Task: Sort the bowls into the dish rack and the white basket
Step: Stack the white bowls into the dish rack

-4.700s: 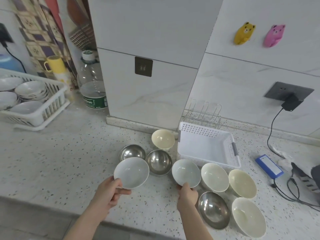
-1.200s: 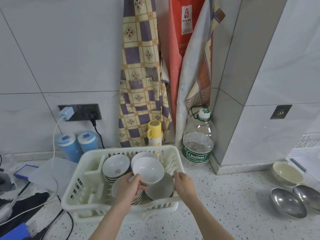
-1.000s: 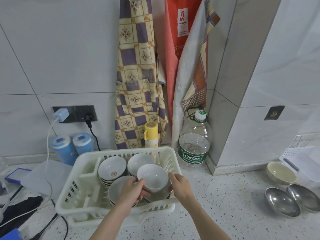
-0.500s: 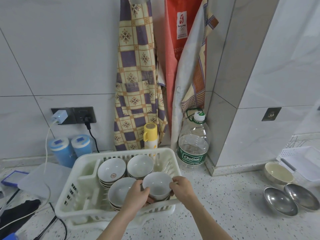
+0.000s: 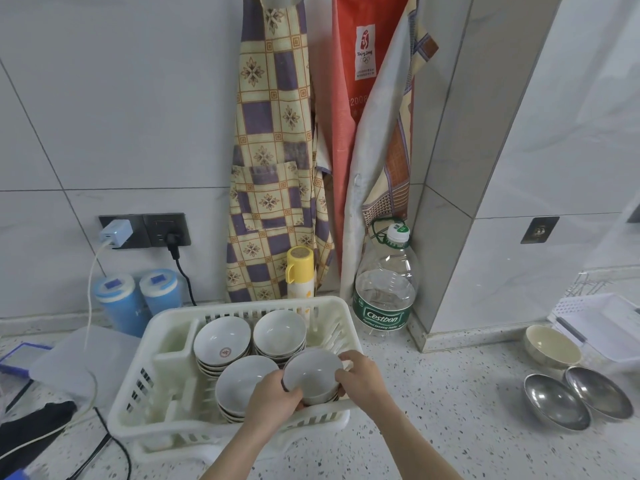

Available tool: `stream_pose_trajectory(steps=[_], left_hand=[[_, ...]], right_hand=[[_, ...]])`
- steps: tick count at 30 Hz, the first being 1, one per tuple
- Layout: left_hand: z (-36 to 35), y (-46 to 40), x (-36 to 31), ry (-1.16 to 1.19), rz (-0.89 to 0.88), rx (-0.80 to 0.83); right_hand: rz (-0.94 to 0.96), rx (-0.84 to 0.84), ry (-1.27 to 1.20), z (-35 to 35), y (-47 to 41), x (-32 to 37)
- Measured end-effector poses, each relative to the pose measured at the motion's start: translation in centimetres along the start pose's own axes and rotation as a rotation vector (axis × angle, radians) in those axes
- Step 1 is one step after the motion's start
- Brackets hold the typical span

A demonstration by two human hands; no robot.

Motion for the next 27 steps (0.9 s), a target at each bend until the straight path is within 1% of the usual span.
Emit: stream_pose_trajectory(steps=[3,7,12,17,20,27], left_hand=[[0.3,-0.1,-0.1,-0.082,-0.002,-0.038],[0.3,0.2,-0.5,-0.141,-0.025,-0.045],[0.0,0.1,-0.7,-0.175,-0.055,-0.036],[0.0,0.5,-1.0,-0.212,-0.102,-0.053],[-0.1,0.7,-1.3,-0.291,-0.113,-0.064],[-0.2,1.1,-1.8,-0.345,-0.131,-0.083]], right_hand=[[-0.006,-0.014,0.026,0.0,0.0,0.1],[-0.003,-0.008,0.072,0.0,-0.1,0.2],[0.014,-0.021,0.209,-0.2,-0.4,0.5],[0.023,-0.046,0.283,-0.4,-0.6,0.6],[0.023,-0.079,0.311,-0.4,-0.5,0.5],[0.000,-0.134,0.342,-0.5,-0.4,0.5]])
Point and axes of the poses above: each hand's wrist, its own y-axis away from the middle knuckle, its own z-axis out of the back of the hand, x = y × z, the point moved 9 cm from there along -y, towards the middle knuckle, and after that the axes turned 12 degrees about x, right-handed, at the moved point
